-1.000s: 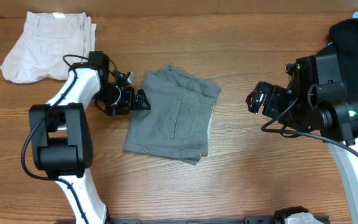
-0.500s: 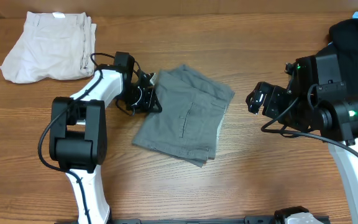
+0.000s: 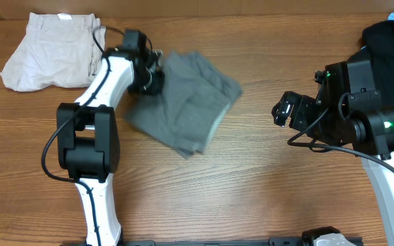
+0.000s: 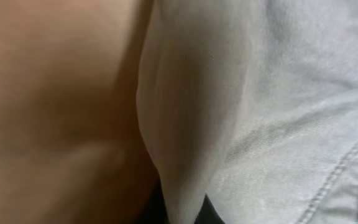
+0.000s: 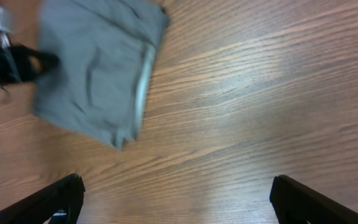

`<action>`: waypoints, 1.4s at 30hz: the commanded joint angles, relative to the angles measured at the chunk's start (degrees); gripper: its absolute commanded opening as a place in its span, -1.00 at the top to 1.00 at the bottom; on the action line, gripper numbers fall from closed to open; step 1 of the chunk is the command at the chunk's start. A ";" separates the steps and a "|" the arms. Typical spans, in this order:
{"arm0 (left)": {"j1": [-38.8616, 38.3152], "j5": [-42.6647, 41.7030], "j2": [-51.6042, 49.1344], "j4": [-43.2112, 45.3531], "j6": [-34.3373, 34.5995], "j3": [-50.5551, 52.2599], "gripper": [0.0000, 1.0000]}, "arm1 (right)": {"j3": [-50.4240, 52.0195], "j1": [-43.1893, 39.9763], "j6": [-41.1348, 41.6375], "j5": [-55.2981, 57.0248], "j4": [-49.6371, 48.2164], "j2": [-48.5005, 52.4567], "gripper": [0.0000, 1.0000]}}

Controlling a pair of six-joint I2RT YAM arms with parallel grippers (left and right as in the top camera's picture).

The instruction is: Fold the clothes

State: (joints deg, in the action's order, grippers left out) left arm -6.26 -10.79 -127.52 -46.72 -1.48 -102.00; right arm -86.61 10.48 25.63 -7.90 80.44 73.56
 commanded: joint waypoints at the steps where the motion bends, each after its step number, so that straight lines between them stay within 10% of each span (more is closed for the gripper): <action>1: 2.54 8.35 0.11 1.29 -0.28 -6.14 0.92 | -0.85 -0.22 -0.37 1.01 0.31 -0.90 -1.00; 42: 17.20 14.43 0.11 9.38 3.28 -23.78 0.89 | -0.85 -0.22 2.91 0.81 2.69 -0.79 -1.00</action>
State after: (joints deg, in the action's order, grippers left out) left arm 9.37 0.43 -127.55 -38.48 -1.78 -123.33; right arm -86.61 10.48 28.29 -7.44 83.15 73.56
